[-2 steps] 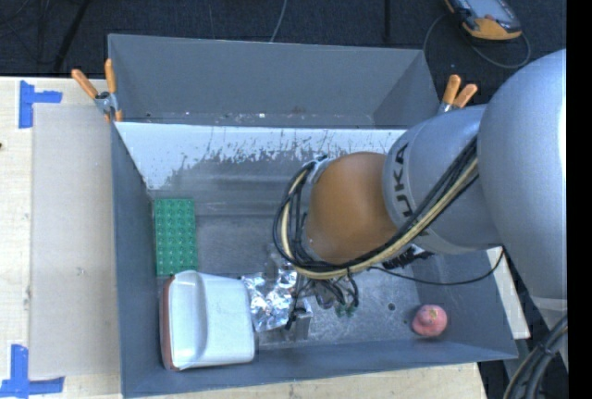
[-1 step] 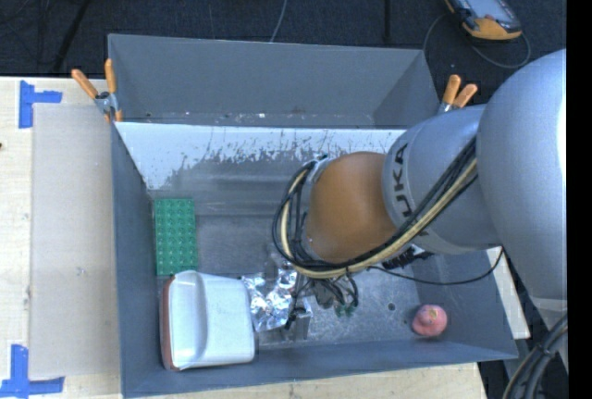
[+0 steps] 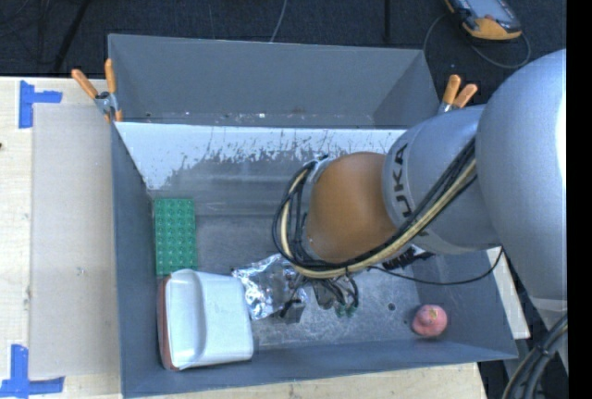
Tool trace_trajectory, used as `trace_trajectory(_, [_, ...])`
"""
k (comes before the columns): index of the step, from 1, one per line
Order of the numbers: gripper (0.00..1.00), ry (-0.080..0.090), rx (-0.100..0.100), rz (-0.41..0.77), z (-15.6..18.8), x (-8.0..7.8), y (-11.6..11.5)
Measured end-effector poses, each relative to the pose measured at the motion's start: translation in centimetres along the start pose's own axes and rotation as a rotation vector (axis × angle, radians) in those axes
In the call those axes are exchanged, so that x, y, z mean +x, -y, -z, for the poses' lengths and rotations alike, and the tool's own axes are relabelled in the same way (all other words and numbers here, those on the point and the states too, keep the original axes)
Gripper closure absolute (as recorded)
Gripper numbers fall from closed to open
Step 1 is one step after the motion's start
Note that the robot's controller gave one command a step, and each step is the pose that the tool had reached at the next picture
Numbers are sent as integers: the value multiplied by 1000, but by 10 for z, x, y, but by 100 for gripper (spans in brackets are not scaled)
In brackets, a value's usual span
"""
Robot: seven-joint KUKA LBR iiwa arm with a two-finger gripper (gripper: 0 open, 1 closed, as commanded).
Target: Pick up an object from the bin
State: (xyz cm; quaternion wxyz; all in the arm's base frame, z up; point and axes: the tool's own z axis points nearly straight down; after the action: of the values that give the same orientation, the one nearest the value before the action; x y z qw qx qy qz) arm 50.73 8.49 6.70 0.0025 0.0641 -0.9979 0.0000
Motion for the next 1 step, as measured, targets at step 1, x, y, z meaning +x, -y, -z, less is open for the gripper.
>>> trace_trajectory(1, [100, 4, 0, -5, 4, 0, 0])
